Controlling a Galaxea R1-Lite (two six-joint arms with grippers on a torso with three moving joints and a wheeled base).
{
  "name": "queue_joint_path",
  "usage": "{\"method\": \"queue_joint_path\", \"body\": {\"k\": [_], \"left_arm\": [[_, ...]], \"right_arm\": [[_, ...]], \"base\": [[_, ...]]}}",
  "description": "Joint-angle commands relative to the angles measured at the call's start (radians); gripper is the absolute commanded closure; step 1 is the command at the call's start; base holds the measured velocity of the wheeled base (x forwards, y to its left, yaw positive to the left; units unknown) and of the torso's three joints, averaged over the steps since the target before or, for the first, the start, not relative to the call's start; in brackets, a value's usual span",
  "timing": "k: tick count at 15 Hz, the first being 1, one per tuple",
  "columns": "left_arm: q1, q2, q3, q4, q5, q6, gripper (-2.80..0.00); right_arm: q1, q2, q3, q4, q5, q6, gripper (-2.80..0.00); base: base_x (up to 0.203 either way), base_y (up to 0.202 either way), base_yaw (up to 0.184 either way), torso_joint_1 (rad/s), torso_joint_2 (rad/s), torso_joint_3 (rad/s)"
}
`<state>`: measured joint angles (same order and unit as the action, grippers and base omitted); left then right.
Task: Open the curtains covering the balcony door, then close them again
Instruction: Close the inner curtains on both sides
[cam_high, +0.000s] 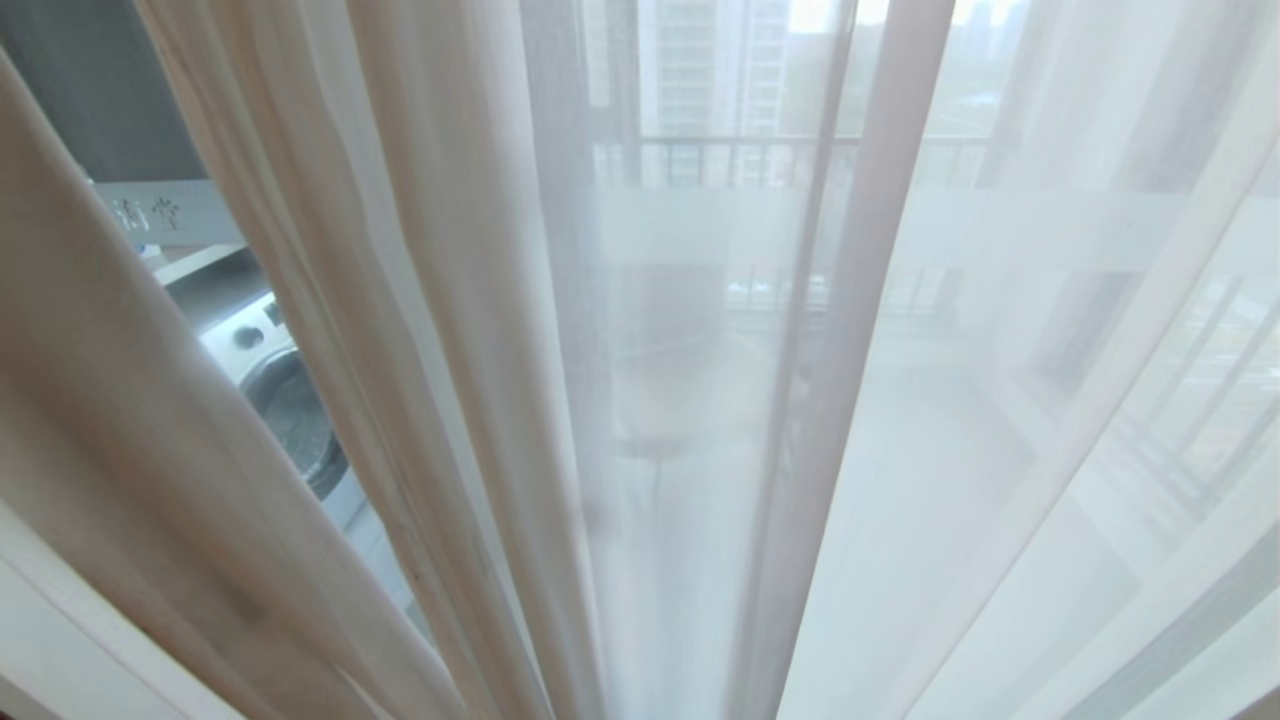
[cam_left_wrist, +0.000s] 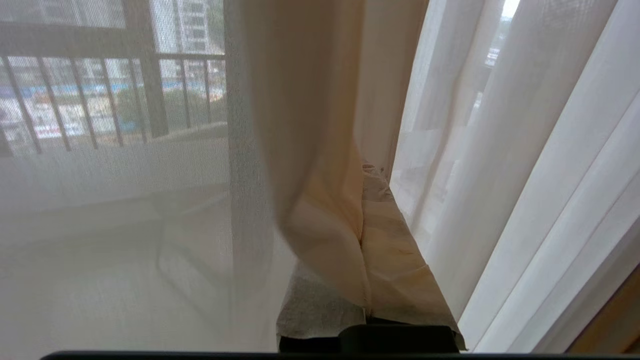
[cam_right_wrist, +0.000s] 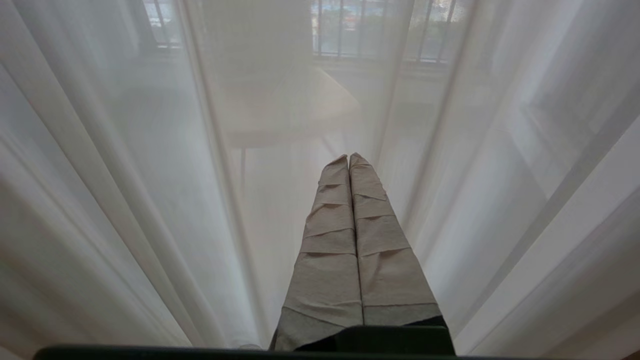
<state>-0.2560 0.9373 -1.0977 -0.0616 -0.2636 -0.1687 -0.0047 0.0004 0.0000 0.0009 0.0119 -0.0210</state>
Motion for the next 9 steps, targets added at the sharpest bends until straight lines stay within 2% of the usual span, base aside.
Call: {"method": "queue_joint_path", "body": {"k": [1, 6, 9], "left_arm": [[-0.001, -0.004, -0.063, 0.016, -0.015, 0.000, 0.00], [-0.074, 0.079, -0.180, 0.017, -0.022, 0.000, 0.00], [-0.163, 0.147, -0.255, 0.017, -0.022, 0.000, 0.00]], "right_arm": [[0.000, 0.000, 0.000, -0.001, 0.000, -0.001, 0.00], [0.000, 0.000, 0.000, -0.001, 0.000, -0.001, 0.00], [0.000, 0.000, 0.000, 0.000, 0.000, -0.001, 0.00]], "base": [[0.000, 0.000, 0.000, 0.000, 0.00, 0.000], [0.000, 0.000, 0.000, 0.000, 0.00, 0.000], [0.000, 0.000, 0.000, 0.000, 0.00, 0.000]]}}
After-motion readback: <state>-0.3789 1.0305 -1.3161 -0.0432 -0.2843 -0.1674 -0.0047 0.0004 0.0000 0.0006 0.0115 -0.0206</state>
